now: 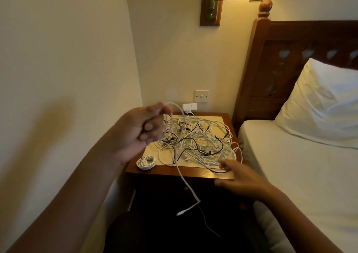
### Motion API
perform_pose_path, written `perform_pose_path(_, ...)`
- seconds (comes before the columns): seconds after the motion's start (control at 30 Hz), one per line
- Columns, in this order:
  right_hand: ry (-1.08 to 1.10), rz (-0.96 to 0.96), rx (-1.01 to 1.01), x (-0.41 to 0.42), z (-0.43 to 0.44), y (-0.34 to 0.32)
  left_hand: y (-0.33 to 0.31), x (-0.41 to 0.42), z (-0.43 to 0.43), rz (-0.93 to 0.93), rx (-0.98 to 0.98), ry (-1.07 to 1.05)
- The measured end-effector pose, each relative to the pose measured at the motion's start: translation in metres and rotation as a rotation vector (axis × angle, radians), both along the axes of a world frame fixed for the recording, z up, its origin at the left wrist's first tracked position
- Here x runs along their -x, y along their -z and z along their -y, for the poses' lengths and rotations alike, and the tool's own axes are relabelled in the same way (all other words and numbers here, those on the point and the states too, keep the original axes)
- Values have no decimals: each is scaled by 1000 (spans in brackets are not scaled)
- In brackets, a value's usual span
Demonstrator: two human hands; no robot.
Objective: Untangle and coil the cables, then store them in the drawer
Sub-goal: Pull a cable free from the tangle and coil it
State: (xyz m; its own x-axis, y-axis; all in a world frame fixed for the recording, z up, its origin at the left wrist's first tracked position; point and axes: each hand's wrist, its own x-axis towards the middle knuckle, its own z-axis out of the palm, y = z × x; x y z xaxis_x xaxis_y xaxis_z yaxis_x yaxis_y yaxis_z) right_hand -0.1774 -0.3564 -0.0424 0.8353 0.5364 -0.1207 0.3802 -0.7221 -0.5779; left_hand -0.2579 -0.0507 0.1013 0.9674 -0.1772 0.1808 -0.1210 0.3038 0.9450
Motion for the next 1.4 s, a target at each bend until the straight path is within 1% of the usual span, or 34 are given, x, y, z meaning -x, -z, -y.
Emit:
perform_pose_path(0.07, 9, 70, -284, 12, -27, -45, 6, 1, 14, -66, -64, 93)
perform_pose_path(0.1, -24, 100, -374, 18, -42, -61, 9, 1, 22, -93, -83, 126)
perform_pose_path(0.17, -98, 139, -482, 26, -71, -75, 10, 3, 35, -95, -82, 144)
perform_pose_path(0.27, -75, 110, -596, 28, -94, -59, 0, 3, 36, -19, 36, 34)
perform_pose_path(0.3, -52, 71, -588, 27, -94, -45, -7, 2, 31, 5, 106, -11)
perform_pose_path(0.37, -32, 62, -466, 29, -92, -18, -20, 1, 19, 59, 251, -84)
perform_pose_path(0.4, -55, 71, -381, 33, -91, -5, -25, 0, 14, 85, 293, -117)
perform_pose_path(0.43, -92, 64, -307, 39, -90, 3, -25, -3, 11, 107, 293, -157)
perform_pose_path(0.47, -134, 40, -244, 48, -91, 4, -21, -7, 9, 130, 236, -214)
perform_pose_path(0.5, -180, 8, -198, 57, -93, -1, -14, -10, 10, 159, 113, -289)
perform_pose_path(0.57, -270, -24, -183, 78, -96, -20, 5, -15, 12, 221, -239, -447)
perform_pose_path(0.63, -340, 7, -219, 96, -94, -44, 26, -19, 10, 259, -533, -510)
perform_pose_path(0.67, -363, 59, -247, 102, -92, -58, 34, -20, 8, 254, -639, -495)
perform_pose_path(0.73, -351, 198, -311, 104, -86, -88, 48, -18, 5, 191, -763, -369)
perform_pose_path(0.83, -193, 383, -456, 82, -75, -118, 58, -5, 8, 113, -798, -92)
perform_pose_path(0.9, -82, 463, -491, 58, -68, -124, 56, 8, 12, 78, -706, 14)
perform_pose_path(0.97, -31, 492, -494, 36, -63, -119, 53, 16, 12, 39, -557, 67)
perform_pose_path(1.03, -26, 447, -468, 19, -60, -105, 51, 19, 7, 5, -442, 140)
perform_pose_path(1.1, -5, 383, -411, 8, -57, -83, 47, 19, -1, -25, -312, 168)
perform_pose_path(1.2, 58, 303, -349, 2, -48, -39, 39, 14, -12, -20, 29, 60)
perform_pose_path(1.3, 7, 188, -176, 19, -51, -4, 34, 4, -16, -26, 337, -93)
perform_pose_path(1.37, -88, 110, -92, 44, -61, -2, 35, -5, -8, -21, 420, -166)
perform_pose_path(1.4, -152, 77, -77, 58, -68, -8, 38, -10, -3, -9, 405, -219)
